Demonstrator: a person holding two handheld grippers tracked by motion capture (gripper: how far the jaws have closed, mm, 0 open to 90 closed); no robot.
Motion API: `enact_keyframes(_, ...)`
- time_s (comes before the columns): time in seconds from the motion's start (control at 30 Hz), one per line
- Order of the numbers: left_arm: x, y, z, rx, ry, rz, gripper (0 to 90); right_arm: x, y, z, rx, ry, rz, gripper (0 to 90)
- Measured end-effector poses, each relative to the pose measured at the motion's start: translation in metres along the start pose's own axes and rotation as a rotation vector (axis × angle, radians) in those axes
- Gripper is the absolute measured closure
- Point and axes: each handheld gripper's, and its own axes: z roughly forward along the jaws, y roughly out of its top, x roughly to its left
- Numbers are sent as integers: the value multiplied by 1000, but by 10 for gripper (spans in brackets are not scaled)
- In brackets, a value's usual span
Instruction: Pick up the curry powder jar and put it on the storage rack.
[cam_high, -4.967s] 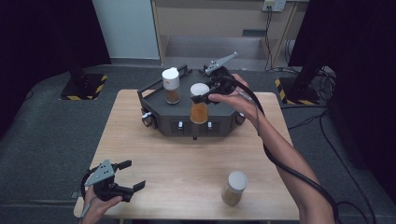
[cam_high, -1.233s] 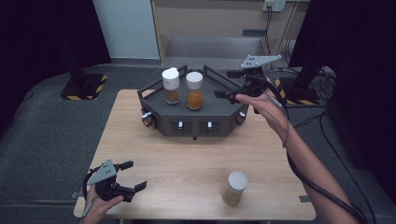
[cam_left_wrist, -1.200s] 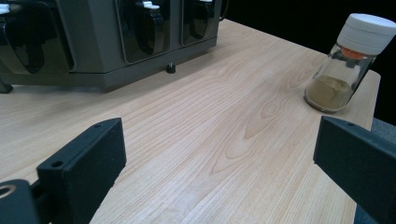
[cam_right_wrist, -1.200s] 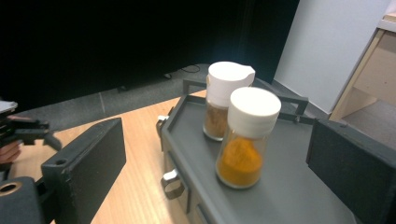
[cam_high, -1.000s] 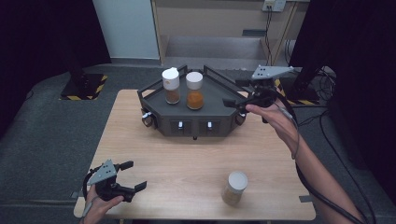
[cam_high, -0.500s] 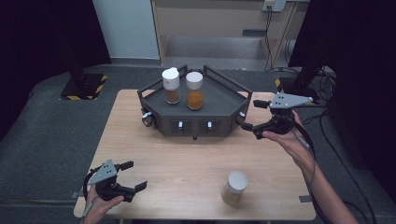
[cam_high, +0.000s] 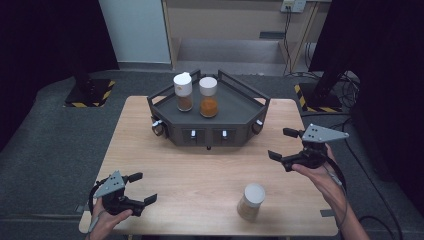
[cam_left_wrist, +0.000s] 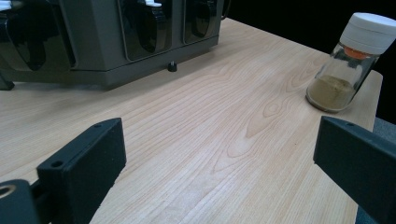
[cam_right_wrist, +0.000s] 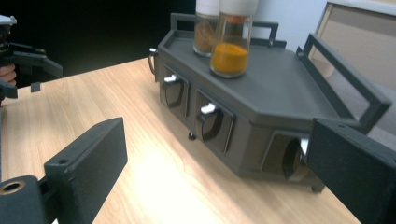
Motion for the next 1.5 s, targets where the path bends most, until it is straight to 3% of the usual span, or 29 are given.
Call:
enact_keyframes(0.37, 0, 0, 0, -1, 2, 0, 15, 16, -30, -22, -16, -41, 30, 60)
enact_keyframes(0.73, -1, 0, -1, -3, 8, -1, 15, 35, -49, -36, -18, -84, 36, 60)
enact_keyframes(0.97, -1, 0, -1, -2, 5, 0, 15, 46, -57, -48, -56, -104, 51, 61)
enact_keyframes(1.1, -1, 0, -1, -3, 5, 0, 15, 52, -66, -58, -90, -121, 80, 60)
enact_keyframes(1.5, -2, 1, -1, -1, 5, 2, 16, 69, -90, -67, -110, -170, 144, 61)
